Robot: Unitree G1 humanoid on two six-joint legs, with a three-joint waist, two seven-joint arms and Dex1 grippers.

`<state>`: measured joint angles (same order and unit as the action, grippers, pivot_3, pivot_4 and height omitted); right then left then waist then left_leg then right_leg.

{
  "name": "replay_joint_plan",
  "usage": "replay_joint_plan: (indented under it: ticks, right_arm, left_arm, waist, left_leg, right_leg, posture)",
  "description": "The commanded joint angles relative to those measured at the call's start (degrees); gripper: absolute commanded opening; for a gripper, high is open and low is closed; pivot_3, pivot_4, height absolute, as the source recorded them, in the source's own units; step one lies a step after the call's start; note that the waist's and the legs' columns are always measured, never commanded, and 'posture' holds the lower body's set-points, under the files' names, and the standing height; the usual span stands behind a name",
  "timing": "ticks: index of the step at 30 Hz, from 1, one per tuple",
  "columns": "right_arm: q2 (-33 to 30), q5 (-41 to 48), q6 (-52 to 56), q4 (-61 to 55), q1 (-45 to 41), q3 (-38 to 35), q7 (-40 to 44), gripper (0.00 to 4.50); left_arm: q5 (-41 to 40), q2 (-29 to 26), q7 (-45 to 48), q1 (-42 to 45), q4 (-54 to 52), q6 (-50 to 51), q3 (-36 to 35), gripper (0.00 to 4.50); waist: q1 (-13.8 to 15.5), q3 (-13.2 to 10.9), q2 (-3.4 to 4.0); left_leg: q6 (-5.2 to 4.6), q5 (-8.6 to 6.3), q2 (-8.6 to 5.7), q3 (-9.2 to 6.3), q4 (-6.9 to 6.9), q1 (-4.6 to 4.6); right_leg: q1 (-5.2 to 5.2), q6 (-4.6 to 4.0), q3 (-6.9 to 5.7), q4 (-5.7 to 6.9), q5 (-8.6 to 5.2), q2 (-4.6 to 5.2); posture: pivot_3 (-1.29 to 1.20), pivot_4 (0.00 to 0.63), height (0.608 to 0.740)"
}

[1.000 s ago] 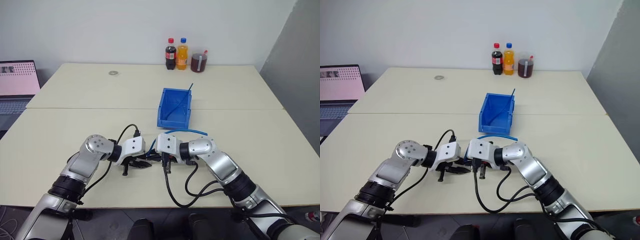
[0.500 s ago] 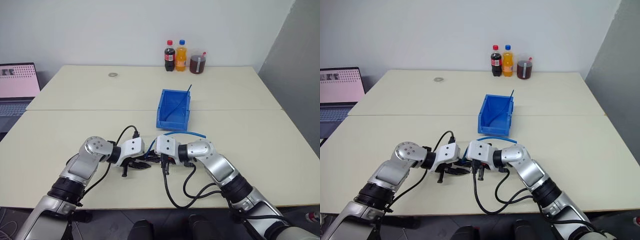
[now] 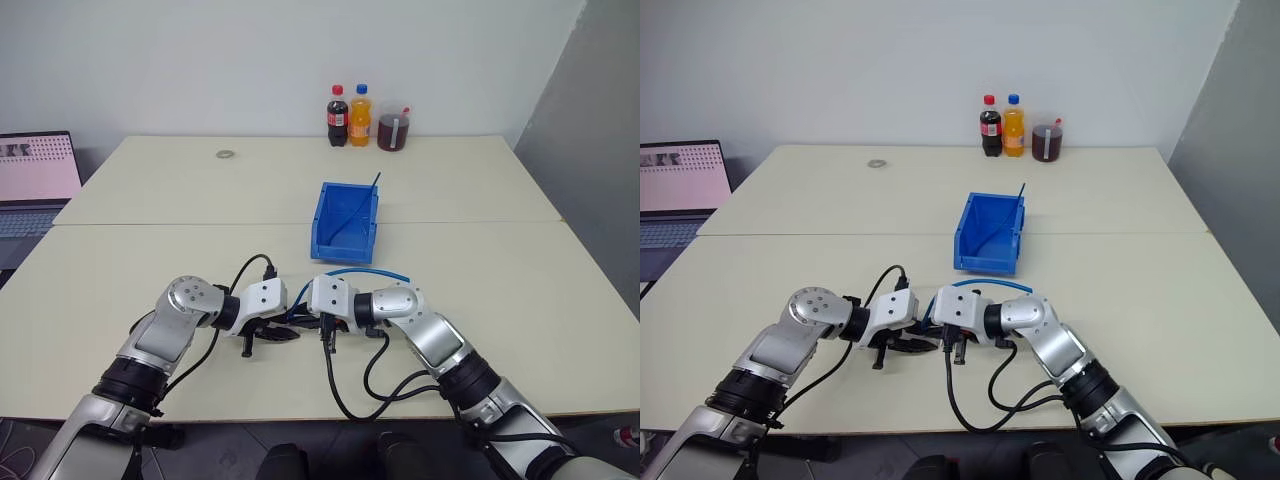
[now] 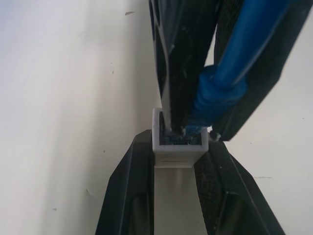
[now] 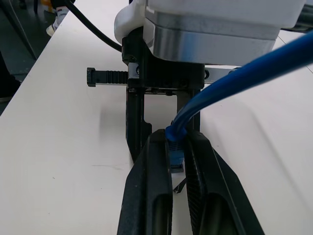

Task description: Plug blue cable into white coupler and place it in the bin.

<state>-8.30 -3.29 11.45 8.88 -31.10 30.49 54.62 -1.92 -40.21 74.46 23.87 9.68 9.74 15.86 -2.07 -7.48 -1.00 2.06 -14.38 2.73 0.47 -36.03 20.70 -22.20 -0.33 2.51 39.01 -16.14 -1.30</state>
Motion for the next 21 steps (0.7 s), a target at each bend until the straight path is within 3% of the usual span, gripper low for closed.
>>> replay_joint_plan:
  ticks: [1,21]
  right_arm:
    - [0.6,-2.2,3.9,8.8,3.4,8.5,5.1,0.09]
    - [-0.4,-7.0,4.2,14.2,2.8,10.6,4.9,0.09]
  left_arm:
    - [-0.6,1.8,-0.7,0.4,-1.6,-1.0,0.8,0.79]
    - [-0.7,1.8,-1.5,-1.0,-1.6,-1.8,-0.5,0.79]
  waist:
    - [0.0,0.0,0.05]
    - [-0.9,0.2,0.28]
  left_leg:
    - [0.00,0.00,0.00,0.00,0.01,0.00]
    - [0.00,0.00,0.00,-0.14,0.06,-0.09]
  right_leg:
    - [0.00,-0.01,0.00,0.00,-0.01,0.00]
    - [0.03,-0.28,0.04,-0.01,-0.17,0.12]
  posture:
    - [0.00,0.150,0.740]
    - [0.00,0.150,0.740]
